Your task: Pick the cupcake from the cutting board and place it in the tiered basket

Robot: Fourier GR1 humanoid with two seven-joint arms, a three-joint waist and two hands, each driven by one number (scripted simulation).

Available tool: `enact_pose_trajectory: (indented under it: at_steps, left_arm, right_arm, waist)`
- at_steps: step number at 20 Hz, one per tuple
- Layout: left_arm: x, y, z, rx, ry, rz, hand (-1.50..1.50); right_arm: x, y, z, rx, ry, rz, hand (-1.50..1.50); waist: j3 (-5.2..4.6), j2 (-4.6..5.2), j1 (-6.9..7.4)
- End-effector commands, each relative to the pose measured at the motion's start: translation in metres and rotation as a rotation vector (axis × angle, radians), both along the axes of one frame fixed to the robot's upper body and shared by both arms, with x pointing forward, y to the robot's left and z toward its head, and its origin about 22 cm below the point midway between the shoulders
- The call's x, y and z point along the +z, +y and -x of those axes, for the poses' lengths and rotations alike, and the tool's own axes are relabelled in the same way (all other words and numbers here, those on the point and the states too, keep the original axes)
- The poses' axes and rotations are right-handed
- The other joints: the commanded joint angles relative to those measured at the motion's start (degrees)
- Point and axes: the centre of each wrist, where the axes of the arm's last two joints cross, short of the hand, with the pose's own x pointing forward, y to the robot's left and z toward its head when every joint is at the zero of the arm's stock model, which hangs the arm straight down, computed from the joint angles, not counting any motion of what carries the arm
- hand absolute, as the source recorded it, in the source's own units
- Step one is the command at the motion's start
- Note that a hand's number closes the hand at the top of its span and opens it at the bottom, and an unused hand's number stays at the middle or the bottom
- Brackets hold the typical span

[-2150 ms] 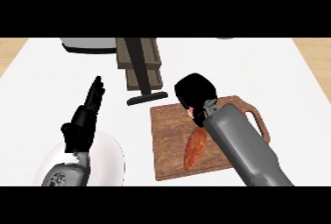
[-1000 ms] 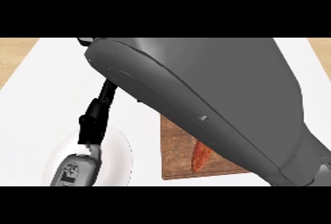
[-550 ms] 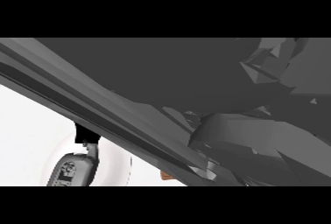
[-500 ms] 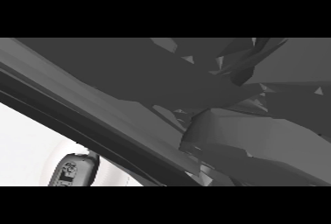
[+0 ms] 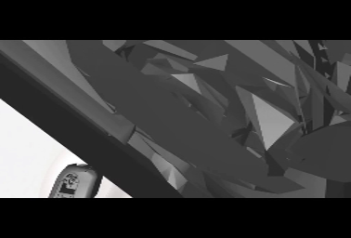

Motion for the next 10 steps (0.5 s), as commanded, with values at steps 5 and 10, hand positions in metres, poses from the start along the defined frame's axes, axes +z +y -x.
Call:
enact_pose_trajectory:
  at_steps: [5,10]
  left_arm:
    - [0.009,0.002,-0.001,0.005,0.009,-0.003,0.0]
    - [0.008,0.007,0.008,0.0,-0.018,-0.01,0.0]
  right_arm:
    - [-0.019,-0.001,-0.03,-0.127,-0.023,0.02,1.5]
    - [-0.04,0.002,-0.045,-0.162,0.017,0.043,1.5]
  waist:
    - [0.12,0.18,-0.69]
    - [0.11,0.18,-0.05]
